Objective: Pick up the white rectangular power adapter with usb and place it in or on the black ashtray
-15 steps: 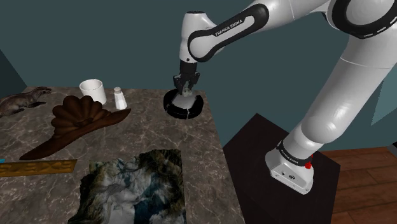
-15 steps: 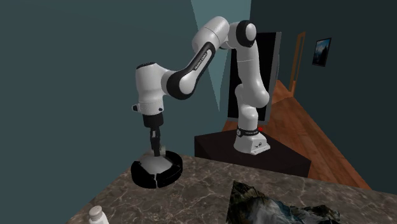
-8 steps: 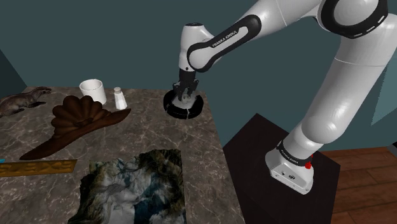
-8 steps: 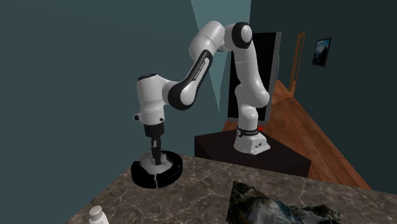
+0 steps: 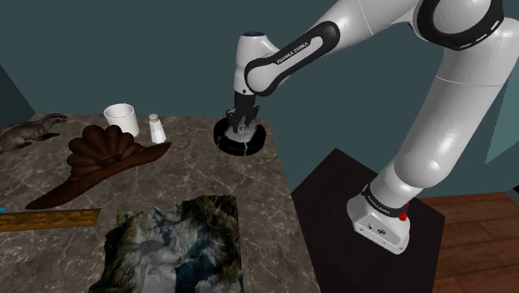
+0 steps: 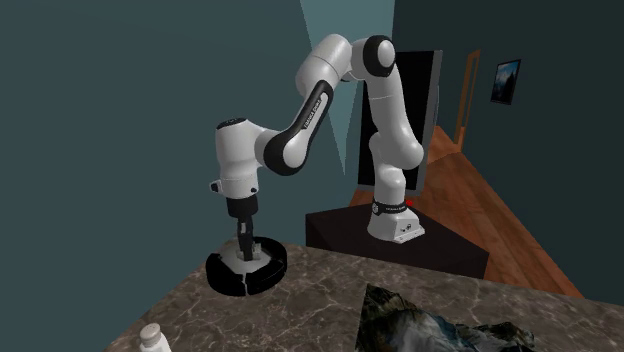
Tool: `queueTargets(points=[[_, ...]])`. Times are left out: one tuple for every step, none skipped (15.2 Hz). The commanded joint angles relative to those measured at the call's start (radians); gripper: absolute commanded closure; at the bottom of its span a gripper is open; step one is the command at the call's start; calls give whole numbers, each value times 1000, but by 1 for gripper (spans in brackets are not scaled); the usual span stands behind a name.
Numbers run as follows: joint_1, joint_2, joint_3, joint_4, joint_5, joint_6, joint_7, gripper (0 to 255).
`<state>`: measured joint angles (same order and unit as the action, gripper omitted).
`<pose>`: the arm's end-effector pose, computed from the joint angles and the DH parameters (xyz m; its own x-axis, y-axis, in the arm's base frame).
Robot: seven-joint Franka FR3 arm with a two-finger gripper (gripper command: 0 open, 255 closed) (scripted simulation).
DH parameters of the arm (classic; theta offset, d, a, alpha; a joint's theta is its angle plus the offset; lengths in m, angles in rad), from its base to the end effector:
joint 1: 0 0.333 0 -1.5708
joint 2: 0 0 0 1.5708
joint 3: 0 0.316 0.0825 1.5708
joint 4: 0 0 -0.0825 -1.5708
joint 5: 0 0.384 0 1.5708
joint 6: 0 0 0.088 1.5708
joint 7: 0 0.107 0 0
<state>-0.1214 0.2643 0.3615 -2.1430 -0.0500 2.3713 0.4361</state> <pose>0.5501 0.1319 0.2860 0.9849 -0.1686 -0.0399 -0.1703 -0.9843 -0.0458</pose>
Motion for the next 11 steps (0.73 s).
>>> queueTargets(points=[[0, 0, 0, 0, 0, 0, 0, 0], [0, 0, 0, 0, 0, 0, 0, 0], [0, 0, 0, 0, 0, 0, 0, 0], [0, 0, 0, 0, 0, 0, 0, 0], [0, 0, 0, 0, 0, 0, 0, 0], [0, 0, 0, 0, 0, 0, 0, 0], [-5, -23, 4, 8, 11, -30, -8, 0], [-9, -45, 8, 17, 22, -60, -15, 0], [-13, -66, 10, 28, 32, -90, -22, 0], [-15, -82, 12, 37, 39, -115, -27, 0], [-15, -82, 12, 37, 39, -115, -27, 0]])
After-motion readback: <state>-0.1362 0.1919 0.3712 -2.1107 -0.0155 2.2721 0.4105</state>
